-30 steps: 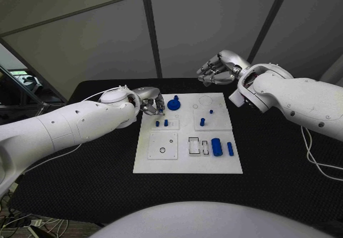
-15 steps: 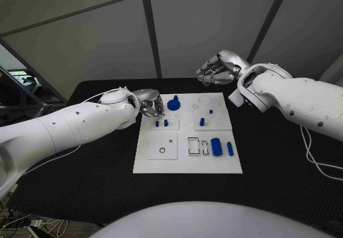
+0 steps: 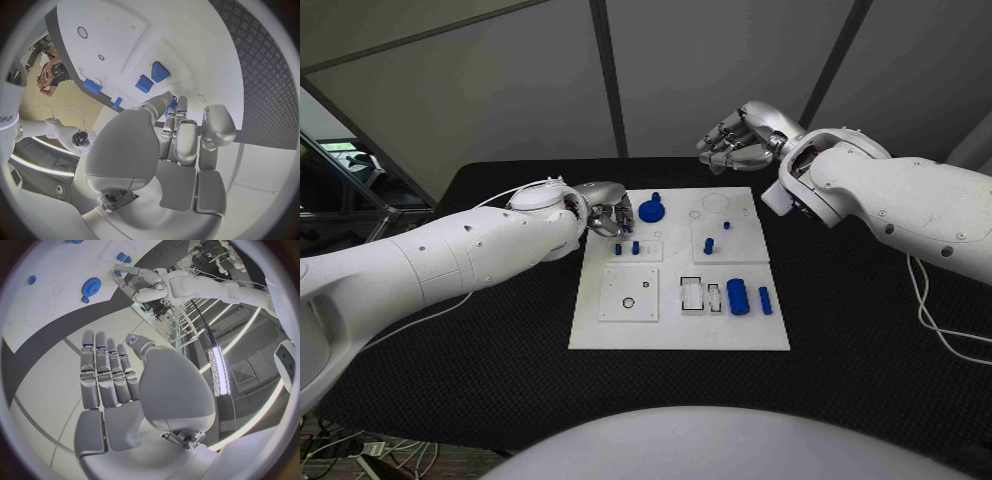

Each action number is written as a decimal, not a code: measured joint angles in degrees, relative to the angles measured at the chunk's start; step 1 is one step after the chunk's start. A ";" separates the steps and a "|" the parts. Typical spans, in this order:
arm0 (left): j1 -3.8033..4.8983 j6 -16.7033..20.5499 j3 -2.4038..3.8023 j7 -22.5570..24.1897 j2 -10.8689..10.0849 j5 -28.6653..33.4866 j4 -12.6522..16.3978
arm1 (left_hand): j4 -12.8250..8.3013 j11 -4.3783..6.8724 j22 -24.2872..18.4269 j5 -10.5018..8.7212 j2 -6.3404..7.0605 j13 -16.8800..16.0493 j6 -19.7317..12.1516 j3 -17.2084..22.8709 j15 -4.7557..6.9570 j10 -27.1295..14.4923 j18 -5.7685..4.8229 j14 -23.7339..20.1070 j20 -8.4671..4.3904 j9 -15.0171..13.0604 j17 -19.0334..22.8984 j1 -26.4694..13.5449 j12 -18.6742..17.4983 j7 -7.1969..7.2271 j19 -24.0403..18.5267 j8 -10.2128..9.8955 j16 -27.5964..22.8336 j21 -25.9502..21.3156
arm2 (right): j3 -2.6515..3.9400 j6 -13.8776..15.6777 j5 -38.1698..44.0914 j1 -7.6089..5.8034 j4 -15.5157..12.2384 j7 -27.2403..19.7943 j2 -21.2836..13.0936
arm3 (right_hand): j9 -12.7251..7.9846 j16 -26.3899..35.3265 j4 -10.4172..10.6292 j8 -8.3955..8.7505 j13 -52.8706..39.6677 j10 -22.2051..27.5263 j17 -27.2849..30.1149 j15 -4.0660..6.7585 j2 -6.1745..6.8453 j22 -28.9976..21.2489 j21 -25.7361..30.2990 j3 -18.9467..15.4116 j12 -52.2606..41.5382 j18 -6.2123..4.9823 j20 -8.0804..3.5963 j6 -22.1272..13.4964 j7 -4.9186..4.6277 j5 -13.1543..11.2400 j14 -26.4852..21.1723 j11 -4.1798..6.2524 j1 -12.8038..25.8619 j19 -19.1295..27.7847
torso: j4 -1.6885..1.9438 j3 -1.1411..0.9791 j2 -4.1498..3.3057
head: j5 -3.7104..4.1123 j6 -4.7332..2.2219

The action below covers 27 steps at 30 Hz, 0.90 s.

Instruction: Assemble the parts on the task board

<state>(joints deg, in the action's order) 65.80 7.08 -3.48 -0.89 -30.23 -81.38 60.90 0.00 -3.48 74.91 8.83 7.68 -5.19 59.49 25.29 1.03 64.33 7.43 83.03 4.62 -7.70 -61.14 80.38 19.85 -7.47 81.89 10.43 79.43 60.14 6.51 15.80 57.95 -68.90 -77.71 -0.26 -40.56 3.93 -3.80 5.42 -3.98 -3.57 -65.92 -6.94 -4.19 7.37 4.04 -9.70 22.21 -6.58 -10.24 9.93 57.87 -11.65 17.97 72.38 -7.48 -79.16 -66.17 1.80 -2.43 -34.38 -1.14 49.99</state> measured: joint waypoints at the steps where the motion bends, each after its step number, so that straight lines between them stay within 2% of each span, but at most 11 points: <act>1: -0.01 0.00 0.00 0.00 0.01 0.00 -0.05 | 0.00 0.00 0.00 0.00 0.00 0.00 0.00 0.00 0.00 0.00 0.00 0.00 0.00 0.00 0.00 0.00 0.00 0.00 0.00 0.00 0.00 0.00 | 0.00 0.00 0.00 0.00 0.00 0.00 0.00 | 0.00 0.00 0.00 0.00 0.00 0.00 0.00 0.00 0.00 0.00 0.00 0.00 0.00 -0.01 0.00 0.00 0.00 0.00 0.00 0.00 0.00 0.00 | 0.00 0.00 0.00 | 0.04 0.00; 27: -0.06 0.09 0.00 -0.02 0.37 0.02 -0.26 | 0.00 0.00 0.00 0.00 0.00 -0.06 0.21 0.00 0.00 0.00 0.00 0.00 0.00 0.01 -0.01 0.00 0.00 0.21 0.00 0.00 0.00 0.00 | 0.00 -0.01 0.03 0.00 0.13 0.00 0.09 | 0.00 0.00 0.00 0.00 0.00 0.00 0.08 0.00 0.00 0.00 0.23 0.00 0.00 0.00 0.00 0.00 0.00 0.00 0.00 0.00 0.00 0.00 | 0.03 -0.01 0.00 | 0.21 0.00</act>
<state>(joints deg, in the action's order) 65.74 7.17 -3.48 -0.91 -29.86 -81.36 60.64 0.00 -3.48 74.91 8.83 7.68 -5.25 59.69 25.29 1.03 64.33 7.44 83.03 4.62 -7.69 -61.15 80.38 19.85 -7.26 81.89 10.44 79.43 60.14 6.51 15.78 57.97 -68.90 -77.58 -0.26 -40.47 3.93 -3.80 5.42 -3.98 -3.58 -65.92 -6.86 -4.19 7.37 4.04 -9.47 22.21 -6.58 -10.24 9.93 57.87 -11.65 17.97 72.38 -7.48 -79.16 -66.17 1.82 -2.43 -34.38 -0.92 49.99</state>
